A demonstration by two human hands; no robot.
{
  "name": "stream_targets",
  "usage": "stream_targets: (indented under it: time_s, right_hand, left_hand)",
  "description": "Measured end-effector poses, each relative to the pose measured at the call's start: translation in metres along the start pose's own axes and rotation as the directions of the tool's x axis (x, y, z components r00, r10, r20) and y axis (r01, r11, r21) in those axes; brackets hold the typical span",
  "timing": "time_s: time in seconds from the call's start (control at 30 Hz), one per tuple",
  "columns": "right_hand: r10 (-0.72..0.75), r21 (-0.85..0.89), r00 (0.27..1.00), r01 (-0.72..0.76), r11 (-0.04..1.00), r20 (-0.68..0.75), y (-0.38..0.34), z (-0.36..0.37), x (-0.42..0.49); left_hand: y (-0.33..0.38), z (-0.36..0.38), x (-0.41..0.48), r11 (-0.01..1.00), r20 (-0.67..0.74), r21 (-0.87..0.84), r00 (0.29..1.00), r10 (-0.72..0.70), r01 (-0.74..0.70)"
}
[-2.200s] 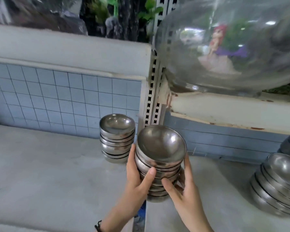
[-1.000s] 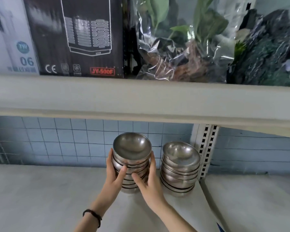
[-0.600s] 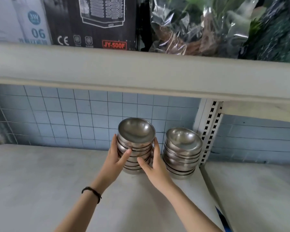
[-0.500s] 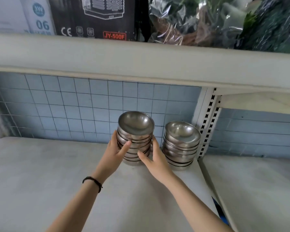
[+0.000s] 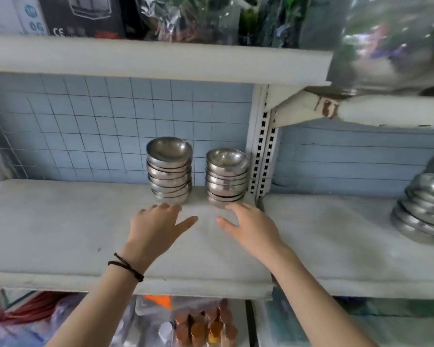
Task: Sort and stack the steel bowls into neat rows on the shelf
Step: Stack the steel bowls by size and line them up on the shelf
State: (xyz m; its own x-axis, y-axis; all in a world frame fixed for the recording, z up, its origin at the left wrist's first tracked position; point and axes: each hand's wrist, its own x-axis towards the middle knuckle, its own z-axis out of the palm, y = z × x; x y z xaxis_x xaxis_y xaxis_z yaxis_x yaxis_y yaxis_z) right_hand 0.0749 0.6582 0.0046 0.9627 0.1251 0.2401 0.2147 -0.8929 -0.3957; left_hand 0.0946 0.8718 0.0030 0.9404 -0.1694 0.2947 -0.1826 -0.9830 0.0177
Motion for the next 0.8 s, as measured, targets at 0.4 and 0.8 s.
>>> stream_targets:
  time_s: [0.4,0.8]
  right_hand:
    - [0.231,0.091,0.969,-0.223,0.971,-0.084,0.14,-0.11,-0.195]
    - [0.413,0.379,0.833,-0.271,0.885,-0.369,0.295,-0.167,-0.204]
  left_hand:
    - [0.24,-0.014,-0.086,0.851,0.038,-0.471,0.959,0.281,-0.231]
    - [0.413,0.023,-0.018,0.521,-0.017,-0.835,0.955,0.297,-0.177]
